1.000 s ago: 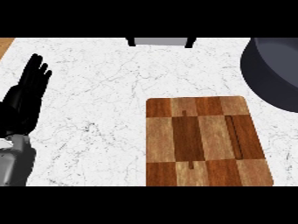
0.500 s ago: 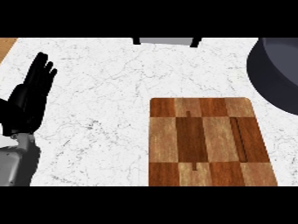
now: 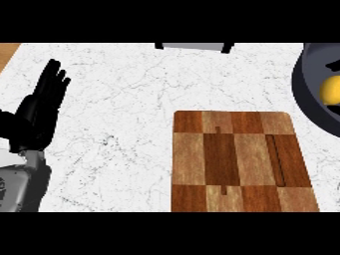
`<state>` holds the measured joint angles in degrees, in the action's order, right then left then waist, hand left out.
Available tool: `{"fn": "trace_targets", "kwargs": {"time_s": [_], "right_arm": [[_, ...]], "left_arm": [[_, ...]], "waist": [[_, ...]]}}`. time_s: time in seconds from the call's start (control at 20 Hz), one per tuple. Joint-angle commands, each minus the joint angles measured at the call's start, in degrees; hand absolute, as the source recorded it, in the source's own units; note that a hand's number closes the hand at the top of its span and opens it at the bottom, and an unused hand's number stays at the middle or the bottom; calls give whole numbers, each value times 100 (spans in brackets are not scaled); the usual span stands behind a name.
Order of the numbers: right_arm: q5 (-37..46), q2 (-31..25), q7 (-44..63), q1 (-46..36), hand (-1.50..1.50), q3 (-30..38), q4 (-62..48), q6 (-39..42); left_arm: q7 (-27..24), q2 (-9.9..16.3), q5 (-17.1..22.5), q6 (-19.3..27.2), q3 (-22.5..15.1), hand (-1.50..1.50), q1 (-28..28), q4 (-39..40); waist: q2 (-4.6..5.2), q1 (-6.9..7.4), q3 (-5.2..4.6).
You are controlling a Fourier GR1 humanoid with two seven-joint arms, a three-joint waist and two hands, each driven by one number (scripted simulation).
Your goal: Pick the lemon from the cutting board and place it in the pot
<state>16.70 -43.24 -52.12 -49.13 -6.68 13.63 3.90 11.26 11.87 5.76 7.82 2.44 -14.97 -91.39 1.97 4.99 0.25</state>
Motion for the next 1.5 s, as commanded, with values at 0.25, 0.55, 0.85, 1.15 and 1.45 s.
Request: {"fn": "trace_targets", "kwargs": {"time_s": [0.25, 0.55, 0.85, 1.15, 1.45], "right_arm": [[-646, 294, -612, -131, -150, 547, -612, 1875], [-1208, -89, -36, -449, -150, 1062, -853, 2840], [-1499, -537, 227, -363, -150, 1337, -870, 3254], [-1610, -931, 509, -285, -150, 1408, -707, 3755], [-1688, -1073, 695, -136, -150, 1443, -500, 3835]], "left_arm": [[160, 58, -8, 25, 36, 0, -74, -143], [106, 97, 83, -20, 164, 0, -3, -109], [98, 18, -8, 48, 71, 0, -90, -93], [87, -32, 27, 34, 63, 0, 4, -73], [111, -24, 34, 19, 51, 0, -55, -129]], "waist": [[-20, -23, 26], [-3, -8, 22], [64, -46, 47], [81, -43, 58], [109, -23, 77]]}}
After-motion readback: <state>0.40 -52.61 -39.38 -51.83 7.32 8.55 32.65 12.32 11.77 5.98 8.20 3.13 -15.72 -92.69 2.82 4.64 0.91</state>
